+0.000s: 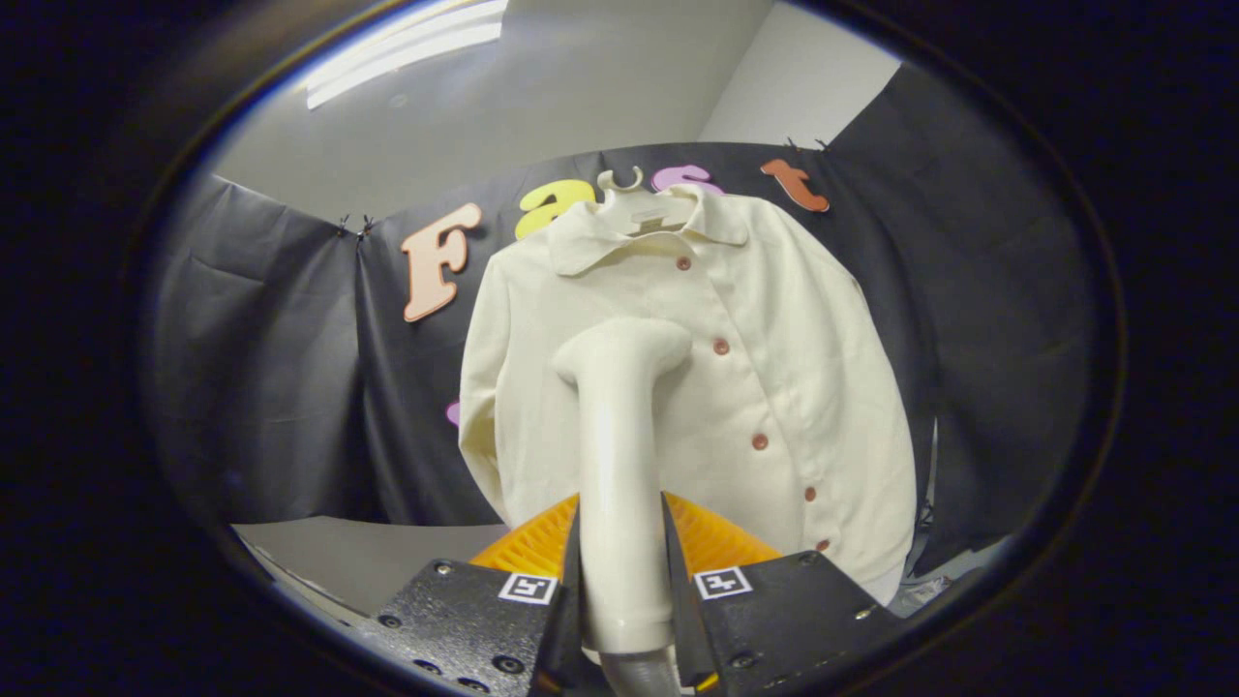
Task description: Iron the clothes twice with a garment steamer, once on the left side and once on the right side.
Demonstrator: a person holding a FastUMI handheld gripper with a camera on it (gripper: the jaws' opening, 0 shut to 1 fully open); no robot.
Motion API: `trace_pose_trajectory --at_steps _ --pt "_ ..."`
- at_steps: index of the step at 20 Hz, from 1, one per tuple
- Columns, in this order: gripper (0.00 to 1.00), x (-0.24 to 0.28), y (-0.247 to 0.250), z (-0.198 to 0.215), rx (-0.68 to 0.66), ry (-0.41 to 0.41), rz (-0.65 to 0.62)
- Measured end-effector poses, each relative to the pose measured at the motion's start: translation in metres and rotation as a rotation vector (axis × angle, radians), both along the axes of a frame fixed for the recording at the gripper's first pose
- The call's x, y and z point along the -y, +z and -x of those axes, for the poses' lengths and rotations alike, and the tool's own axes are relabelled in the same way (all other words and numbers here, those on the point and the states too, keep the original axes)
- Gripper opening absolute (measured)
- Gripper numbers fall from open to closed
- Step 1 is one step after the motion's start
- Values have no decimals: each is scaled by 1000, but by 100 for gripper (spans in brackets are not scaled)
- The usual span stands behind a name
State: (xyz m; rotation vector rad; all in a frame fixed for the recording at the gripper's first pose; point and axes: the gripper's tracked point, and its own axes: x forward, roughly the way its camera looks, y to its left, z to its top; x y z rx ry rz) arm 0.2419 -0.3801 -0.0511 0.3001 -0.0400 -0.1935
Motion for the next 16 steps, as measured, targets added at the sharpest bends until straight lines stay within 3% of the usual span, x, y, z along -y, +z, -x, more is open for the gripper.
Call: trace_pose_trajectory --at_steps 16 --pt "37 -1 -74 30 -76 4 -78"
